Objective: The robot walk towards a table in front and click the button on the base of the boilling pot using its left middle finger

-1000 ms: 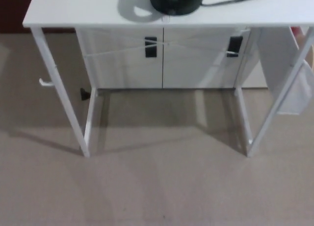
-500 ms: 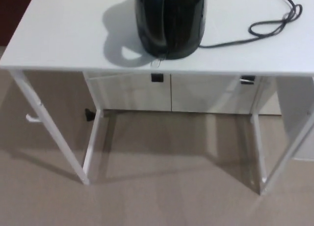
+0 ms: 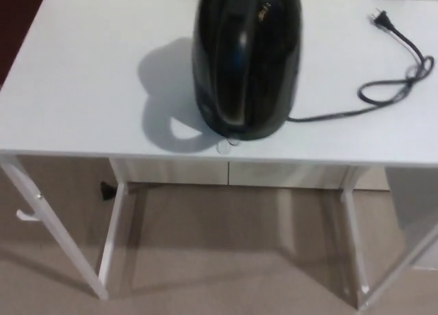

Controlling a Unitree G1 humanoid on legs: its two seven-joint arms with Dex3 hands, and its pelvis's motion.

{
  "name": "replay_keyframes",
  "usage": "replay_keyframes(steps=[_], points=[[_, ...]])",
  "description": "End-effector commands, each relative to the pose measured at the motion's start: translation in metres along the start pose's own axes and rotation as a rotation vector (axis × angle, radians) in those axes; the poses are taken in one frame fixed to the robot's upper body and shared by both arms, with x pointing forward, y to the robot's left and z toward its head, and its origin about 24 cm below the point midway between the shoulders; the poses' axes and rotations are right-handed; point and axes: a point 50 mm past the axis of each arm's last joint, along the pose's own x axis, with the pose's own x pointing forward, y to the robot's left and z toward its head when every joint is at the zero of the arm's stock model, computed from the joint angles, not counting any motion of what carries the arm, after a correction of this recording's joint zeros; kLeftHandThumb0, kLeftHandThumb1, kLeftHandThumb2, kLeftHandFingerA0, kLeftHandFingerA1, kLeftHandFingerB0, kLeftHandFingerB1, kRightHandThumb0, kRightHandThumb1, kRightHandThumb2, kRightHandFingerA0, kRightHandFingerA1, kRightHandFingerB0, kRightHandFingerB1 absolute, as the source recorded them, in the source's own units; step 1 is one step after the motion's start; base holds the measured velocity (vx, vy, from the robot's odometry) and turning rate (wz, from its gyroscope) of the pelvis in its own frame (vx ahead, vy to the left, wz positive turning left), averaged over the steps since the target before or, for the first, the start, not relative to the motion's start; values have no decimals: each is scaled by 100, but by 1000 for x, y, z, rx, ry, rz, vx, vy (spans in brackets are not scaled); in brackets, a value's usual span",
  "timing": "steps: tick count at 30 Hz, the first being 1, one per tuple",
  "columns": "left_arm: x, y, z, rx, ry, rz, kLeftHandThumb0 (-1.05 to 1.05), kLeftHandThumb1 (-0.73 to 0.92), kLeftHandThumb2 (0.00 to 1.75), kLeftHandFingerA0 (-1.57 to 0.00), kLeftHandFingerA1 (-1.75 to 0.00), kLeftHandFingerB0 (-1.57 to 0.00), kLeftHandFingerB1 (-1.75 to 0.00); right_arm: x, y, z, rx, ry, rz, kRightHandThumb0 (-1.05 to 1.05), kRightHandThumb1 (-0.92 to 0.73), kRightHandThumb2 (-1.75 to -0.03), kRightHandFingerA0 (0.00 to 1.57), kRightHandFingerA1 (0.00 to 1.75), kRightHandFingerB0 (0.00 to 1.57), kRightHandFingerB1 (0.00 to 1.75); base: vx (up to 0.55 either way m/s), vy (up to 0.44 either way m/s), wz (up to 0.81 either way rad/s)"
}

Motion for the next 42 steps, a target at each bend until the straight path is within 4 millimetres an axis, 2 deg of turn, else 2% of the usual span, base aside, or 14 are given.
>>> replay_keyframes(steps=[1, 6, 7, 8, 12, 20, 21, 22, 25, 26, 41, 42], points=[[0, 5, 4, 44, -1, -3, -2, 64, 57, -48, -56, -41, -44, 2, -2, 0, 16, 16, -2, -29, -64, -59, 69, 50, 36, 36, 128, 28, 11], [-1, 5, 5, 49, 1, -14, 0, 65, 58, -47, -55, -41, -44, 0, -2, -2, 5, 19, -3, -32, -63, -59, 69, 47, 37, 35, 91, -80, 8], [-2, 5, 3, 47, 3, -17, 1, 65, 58, -47, -56, -41, -45, -2, -2, -3, 4, 24, -4, -40, -53, -74, 62, 56, 32, 44, 117, -164, 10], [-3, 6, 1, 48, 8, -19, 0, 65, 57, -49, -58, -41, -45, -3, -1, -5, 4, 28, -1, -32, -63, -59, 69, 48, 35, 35, 198, -154, 19], [-5, 8, 1, 60, 8, -22, -2, 64, 57, -48, -56, -43, -45, -1, 1, -5, 1, 34, 7, -30, -64, -60, 71, 49, 37, 36, 152, -135, 11], [2, 7, 13, 97, -16, -22, -3, 64, 57, -49, -55, -44, -46, 5, -2, 5, -12, 9, 10, -33, -64, -59, 71, 48, 37, 35, 26, -13, -2], [1, 7, 13, 103, -17, -20, -3, 63, 57, -51, -56, -45, -46, 6, -1, 5, -16, 8, 14, -41, -52, -74, 64, 57, 33, 44, 43, 131, -2], [2, 8, 13, 94, -15, -19, -3, 63, 57, -51, -58, -45, -46, 6, -1, 5, -19, 7, 17, -41, -52, -74, 64, 57, 32, 44, 49, 173, -1], [3, 8, 12, 91, -17, -21, -3, 62, 59, -51, -61, -44, -48, 5, -1, 6, -29, 7, 23, -41, -52, -74, 64, 57, 33, 44, 54, 226, -35], [3, 8, 13, 96, -17, -21, -3, 61, 57, -51, -60, -46, -48, 5, -1, 6, -28, 7, 22, -32, -63, -59, 71, 48, 38, 36, 38, 108, 19], [-3, 7, 6, 125, 5, -35, -4, 64, 57, -50, -54, -43, -45, 1, 1, -1, -36, 35, 37, -33, -63, -59, 71, 47, 37, 35, 30, -5, 3], [0, 7, 11, 136, -6, -34, -5, 63, 57, -50, -55, -43, -45, 4, 1, 2, -28, 30, 34, -32, -63, -59, 71, 47, 37, 35, 0, 0, 0]])
